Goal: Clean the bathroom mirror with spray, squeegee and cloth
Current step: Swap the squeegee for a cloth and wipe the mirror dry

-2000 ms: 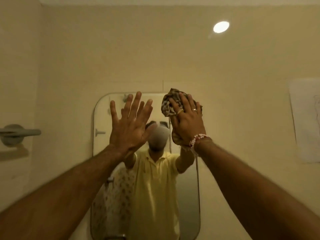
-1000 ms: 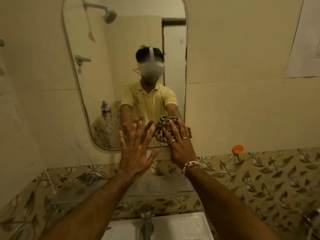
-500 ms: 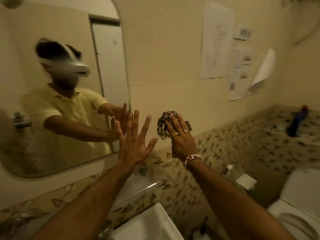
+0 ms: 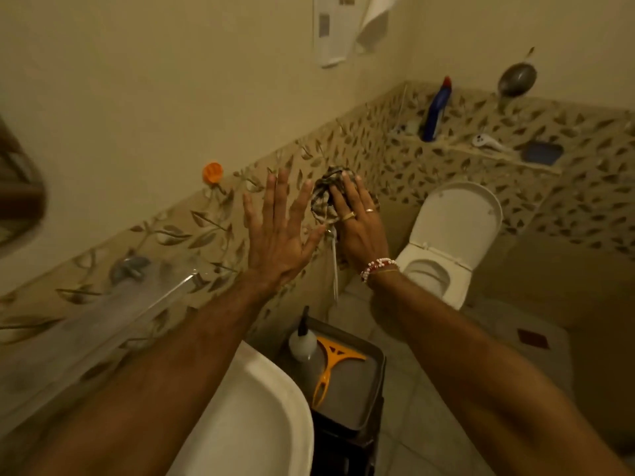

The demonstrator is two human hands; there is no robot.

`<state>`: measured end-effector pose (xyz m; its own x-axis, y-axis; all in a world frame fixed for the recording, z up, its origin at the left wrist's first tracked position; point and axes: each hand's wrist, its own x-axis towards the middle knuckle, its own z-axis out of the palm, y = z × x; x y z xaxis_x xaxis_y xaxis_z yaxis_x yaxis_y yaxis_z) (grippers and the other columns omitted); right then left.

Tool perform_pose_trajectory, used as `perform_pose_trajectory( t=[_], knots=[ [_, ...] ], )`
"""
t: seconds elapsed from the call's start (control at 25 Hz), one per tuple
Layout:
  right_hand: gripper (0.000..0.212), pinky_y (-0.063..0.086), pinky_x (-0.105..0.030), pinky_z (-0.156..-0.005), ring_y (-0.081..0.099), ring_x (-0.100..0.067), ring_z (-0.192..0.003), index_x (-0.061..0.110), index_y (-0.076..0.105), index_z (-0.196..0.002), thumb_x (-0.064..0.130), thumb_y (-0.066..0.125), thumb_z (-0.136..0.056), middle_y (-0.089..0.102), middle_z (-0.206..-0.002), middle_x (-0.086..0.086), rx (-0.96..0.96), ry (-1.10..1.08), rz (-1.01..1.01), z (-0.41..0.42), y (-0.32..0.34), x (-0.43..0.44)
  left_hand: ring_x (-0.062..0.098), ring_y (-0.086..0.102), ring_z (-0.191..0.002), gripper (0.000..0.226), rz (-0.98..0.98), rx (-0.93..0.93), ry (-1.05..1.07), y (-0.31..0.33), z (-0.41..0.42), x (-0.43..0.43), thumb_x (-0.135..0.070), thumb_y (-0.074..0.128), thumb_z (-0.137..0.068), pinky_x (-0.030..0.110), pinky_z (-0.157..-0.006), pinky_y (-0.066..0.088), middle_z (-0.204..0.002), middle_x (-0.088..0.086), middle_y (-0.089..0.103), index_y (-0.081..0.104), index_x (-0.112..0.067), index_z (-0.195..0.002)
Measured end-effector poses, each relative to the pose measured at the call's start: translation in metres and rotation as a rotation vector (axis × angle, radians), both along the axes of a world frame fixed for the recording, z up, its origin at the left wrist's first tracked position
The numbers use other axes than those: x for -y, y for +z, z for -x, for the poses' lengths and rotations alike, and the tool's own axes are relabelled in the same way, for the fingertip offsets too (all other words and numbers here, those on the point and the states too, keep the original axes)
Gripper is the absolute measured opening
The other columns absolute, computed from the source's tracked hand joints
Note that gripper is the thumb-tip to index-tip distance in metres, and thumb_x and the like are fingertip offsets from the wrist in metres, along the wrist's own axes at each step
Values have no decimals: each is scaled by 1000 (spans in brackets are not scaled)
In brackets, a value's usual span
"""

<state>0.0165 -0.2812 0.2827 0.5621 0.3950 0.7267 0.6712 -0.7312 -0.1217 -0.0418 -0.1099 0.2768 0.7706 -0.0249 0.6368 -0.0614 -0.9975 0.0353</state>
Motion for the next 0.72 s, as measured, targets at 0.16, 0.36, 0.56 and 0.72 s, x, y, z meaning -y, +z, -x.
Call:
perform_pose_trajectory(
  t=[0.16, 0.36, 0.56, 0.72],
  knots=[
    [57, 36, -59, -114, 30, -45, -146, 2, 44, -147, 19, 50, -93, 36, -157, -23, -172, 4, 1, -17, -67, 32, 31, -4, -162, 79, 11, -127, -30, -61, -27, 23, -69, 28, -103, 67, -124, -3, -175, 16, -2, 9, -27, -167],
    [63, 37, -54, -115, 29, -45, -147, 1, 44, -147, 12, 65, -89, 35, -157, -22, -400, 16, 27, -18, -160, 48, 31, -3, -162, 80, 5, -297, -8, -146, -32, 34, -70, 23, -102, 64, -124, -4, -175, 17, -3, 7, -27, -168],
    [60, 37, -50, -112, 29, -43, -146, 2, 45, -147, 32, 50, -94, 35, -158, -19, -628, 12, 42, 3, -237, 54, 34, 3, -161, 81, 44, -475, -12, -214, -23, 28, -69, 24, -101, 70, -124, 8, -174, 19, 2, 10, -26, -167],
    [59, 41, -49, -111, 29, -36, -147, 5, 44, -148, 23, 38, -93, 34, -159, -16, -734, -55, 51, 18, -290, 56, 33, -3, -161, 81, 74, -643, -63, -255, -31, 31, -73, 18, -99, 68, -125, 3, -174, 16, -8, -2, -31, -166]
  ],
)
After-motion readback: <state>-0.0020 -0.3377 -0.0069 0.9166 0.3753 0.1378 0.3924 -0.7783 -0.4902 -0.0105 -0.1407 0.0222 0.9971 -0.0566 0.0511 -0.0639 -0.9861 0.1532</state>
